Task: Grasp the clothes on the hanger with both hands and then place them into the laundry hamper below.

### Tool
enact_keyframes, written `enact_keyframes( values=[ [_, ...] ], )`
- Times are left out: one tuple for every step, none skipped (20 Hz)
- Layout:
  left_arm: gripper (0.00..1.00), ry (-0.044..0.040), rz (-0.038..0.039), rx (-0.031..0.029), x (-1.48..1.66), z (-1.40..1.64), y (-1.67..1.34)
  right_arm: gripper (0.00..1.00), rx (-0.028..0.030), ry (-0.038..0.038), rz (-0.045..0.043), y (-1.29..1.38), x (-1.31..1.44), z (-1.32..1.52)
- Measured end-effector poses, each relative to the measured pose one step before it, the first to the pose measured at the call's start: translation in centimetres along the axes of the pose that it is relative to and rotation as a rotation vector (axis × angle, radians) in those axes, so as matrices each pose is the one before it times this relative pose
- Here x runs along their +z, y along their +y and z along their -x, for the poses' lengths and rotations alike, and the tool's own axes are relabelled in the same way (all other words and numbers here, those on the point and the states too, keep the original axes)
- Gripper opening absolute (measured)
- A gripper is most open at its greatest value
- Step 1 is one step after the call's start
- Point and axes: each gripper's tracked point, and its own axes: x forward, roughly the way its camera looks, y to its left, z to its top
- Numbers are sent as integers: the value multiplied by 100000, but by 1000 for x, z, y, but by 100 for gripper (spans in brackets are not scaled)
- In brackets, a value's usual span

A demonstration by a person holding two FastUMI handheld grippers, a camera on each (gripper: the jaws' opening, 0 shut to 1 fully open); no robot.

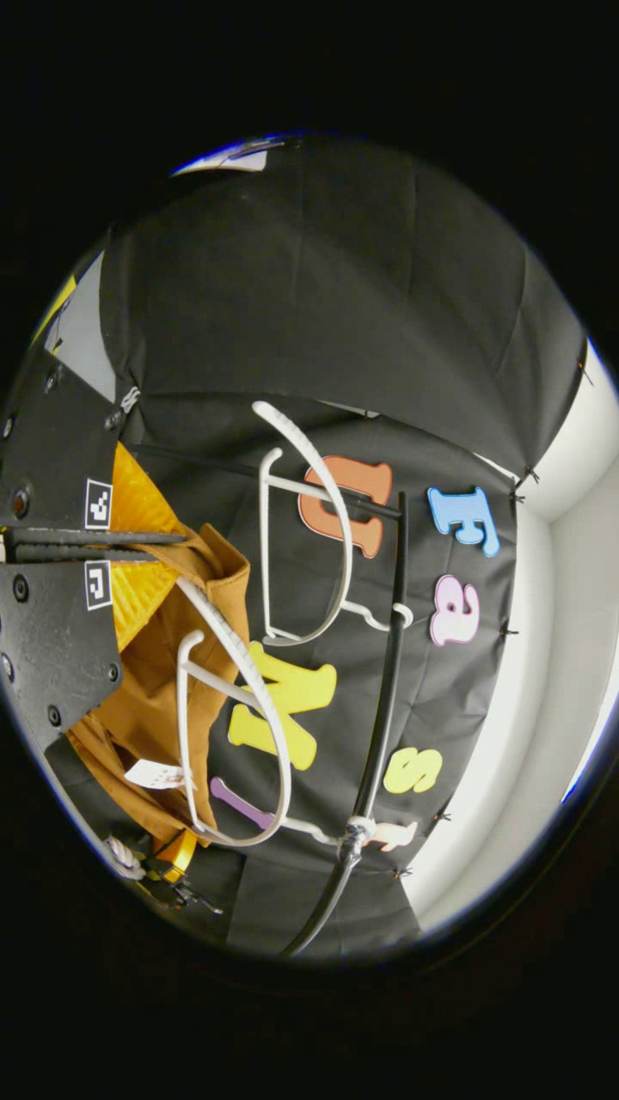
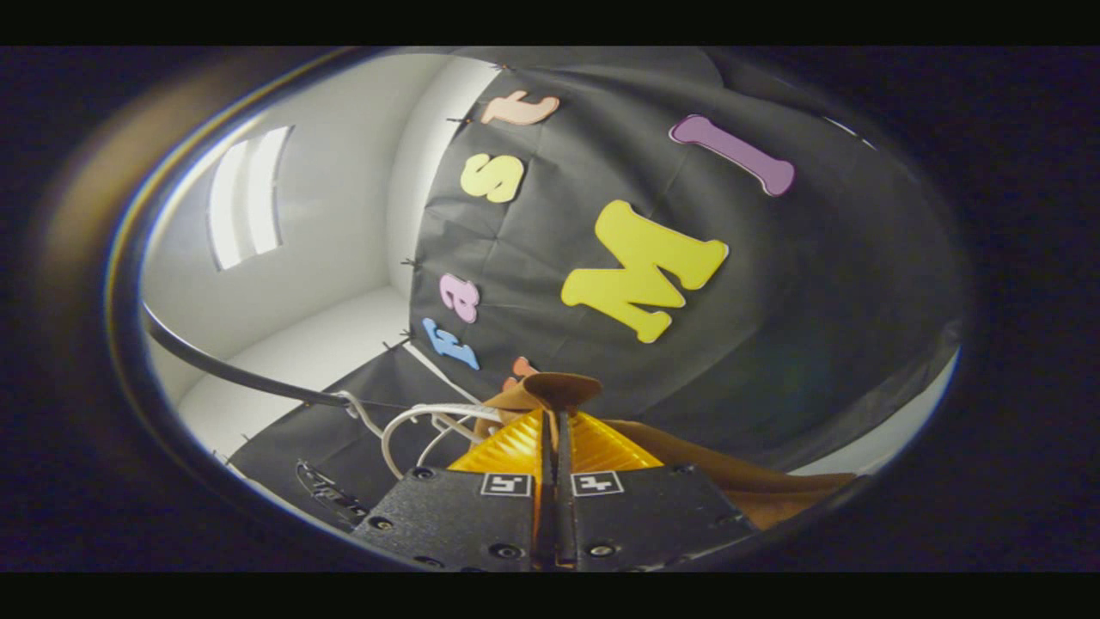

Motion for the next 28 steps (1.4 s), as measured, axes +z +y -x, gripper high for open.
enact_keyframes(
  values=[
    [0, 798, -143, 878, -290, -89, -84, 4, -3132, -700, -18, -862, 270, -6],
    [0, 2471, -441, 264, -660, -200, -300, 4, -6489, 718, 1580, -1811, -194, -99],
    [5, 2352, -1253, 477, -807, -141, -251, 4, -1698, 1543, -2540, -748, -774, 330],
    [0, 268, -1280, -236, -362, -402, -357, 4, 4885, -180, -6933, 698, 229, 468],
    [5, 1191, -787, -91, -801, 65, -155, 4, -1113, -33, -2145, -40, -44, 31],
    [0, 1677, 492, -664, -1020, 248, 14, 2, -3336, 1772, 3634, -1175, -917, -122],
    [0, 2409, 707, -13, -1167, 271, 55, 2, -1354, 2596, 1679, -988, -1246, 590],
    [0, 1850, -123, -47, -1009, 172, -77, 2, 4231, 1178, -1900, 730, -673, 472],
    [5, 1184, -654, 38, -874, 143, -89, 2, 1058, 233, -318, 967, -146, 112],
    [0, 1556, -605, 242, -908, -36, 0, 3, -998, 2145, 3175, 5, -876, -229],
    [0, 1634, 159, -998, -817, 58, -385, 3, -653, 4059, 3074, -465, -1641, 153],
    [0, 3310, -149, -256, -1170, 97, -310, 3, -274, 3480, 641, -485, -1472, 150],
    [0, 1369, -923, -1425, -1044, 468, -649, 2, -1479, 2840, 116, -492, -1056, 458],
    [0, 241, -3461, 1534, -706, 922, -334, 4, -1763, 2498, -51, -896, -1392, 290],
    [0, -2169, -2294, 215, 74, 907, -176, 2, -2820, 3320, -55, -1363, -1630, 372],
    [0, -1923, 67, -325, 683, 854, -247, 3, -1604, 4631, 250, -938, -1897, 219],
    [0, -1275, 944, -2483, 1113, 774, -711, 3, -1143, 4756, 659, -454, -1888, -85],
    [0, -2760, -937, -869, 1231, 840, -532, 3, -2404, 5393, 1949, -558, -2017, -63],
    [0, -2211, -1857, -489, 1437, 915, -525, 3, -2817, 5205, 4272, -777, -2158, -1],
    [0, -3241, -946, -1294, 1238, 712, -187, 2, -3097, 4424, 6843, -604, -1839, -73],
    [0, -3318, 177, -376, 1337, 515, -158, 1, -2001, 3660, 6755, -115, -1558, -292],
    [0, -1350, 1442, -549, 1121, -188, -447, 9, 1521, 3451, 5868, 793, -926, -489],
    [5, -1072, 998, -929, 1070, -22, -232, 12, 2114, 3995, 6010, 1269, -1311, -306],
    [5, -1221, 497, 500, 669, 328, -37, 32, 979, 2858, 5185, 880, -860, -449],
    [5, -759, -321, -308, 652, 285, -110, 52, 1008, 1751, 3633, 417, -1015, -145],
    [5, -1487, -42, 433, 648, 422, -44, 60, 892, 571, 15, 124, -104, -161],
    [5, -1973, 216, -334, 881, 322, -147, 60, 955, 345, -1615, -251, -243, 69],
    [0, -2024, 855, 120, 981, 280, -229, 61, -12, -339, -1681, -348, 313, 44]
  ],
)
